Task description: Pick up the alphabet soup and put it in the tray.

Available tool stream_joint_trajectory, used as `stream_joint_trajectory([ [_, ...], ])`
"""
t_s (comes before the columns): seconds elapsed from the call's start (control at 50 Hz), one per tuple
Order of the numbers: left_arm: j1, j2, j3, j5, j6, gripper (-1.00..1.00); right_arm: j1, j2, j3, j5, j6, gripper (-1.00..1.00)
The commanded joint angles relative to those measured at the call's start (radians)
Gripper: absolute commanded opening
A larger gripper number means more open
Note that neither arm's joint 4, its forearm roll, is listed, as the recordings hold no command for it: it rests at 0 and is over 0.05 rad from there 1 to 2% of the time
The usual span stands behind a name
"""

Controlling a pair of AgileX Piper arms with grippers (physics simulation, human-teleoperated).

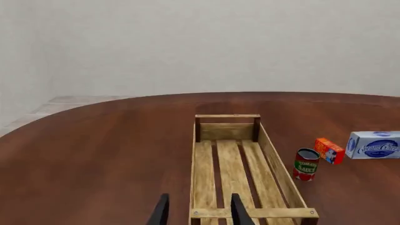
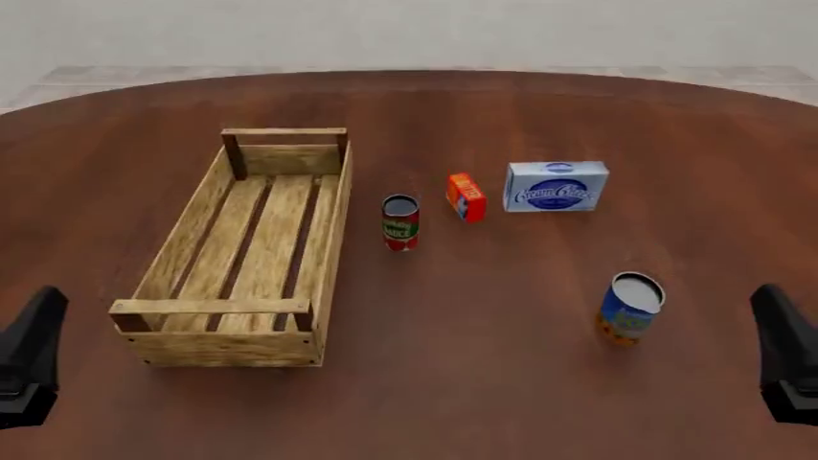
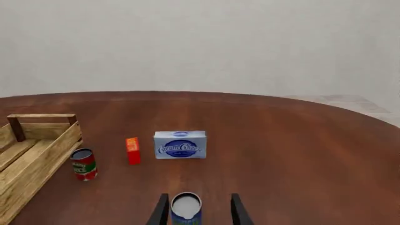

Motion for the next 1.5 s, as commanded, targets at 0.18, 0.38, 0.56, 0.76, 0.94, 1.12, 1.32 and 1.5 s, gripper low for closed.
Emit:
stream_joint_trajectory([
  [0.18,0.0,0.0,0.0,0.0,0.0,1.0,-0.013,0.071,-0.005,-0.021,-0.017,1.0],
  [0.38,0.0,0.0,0.0,0.0,0.0,1.0,0.061,0.287,-0.085,-0.066,0.017,1.0],
  [0.56,0.0,0.0,0.0,0.0,0.0,1.0,0.064,0.314,-0.218,0.084,0.023,1.0],
  [0.76,0.0,0.0,0.0,0.0,0.0,1.0,0.127,0.47,-0.393,0.244,0.034,1.0],
  [0.94,0.0,0.0,0.0,0.0,0.0,1.0,0.143,0.577,-0.515,0.374,0.052,1.0],
  [1.12,0.0,0.0,0.0,0.0,0.0,1.0,0.112,0.671,-0.612,0.461,0.068,1.0],
  [1.32,0.0,0.0,0.0,0.0,0.0,1.0,0.061,0.801,-0.67,0.476,-0.002,1.0],
  [1.5,0.0,0.0,0.0,0.0,0.0,1.0,0.069,0.912,-0.66,0.418,0.042,1.0],
])
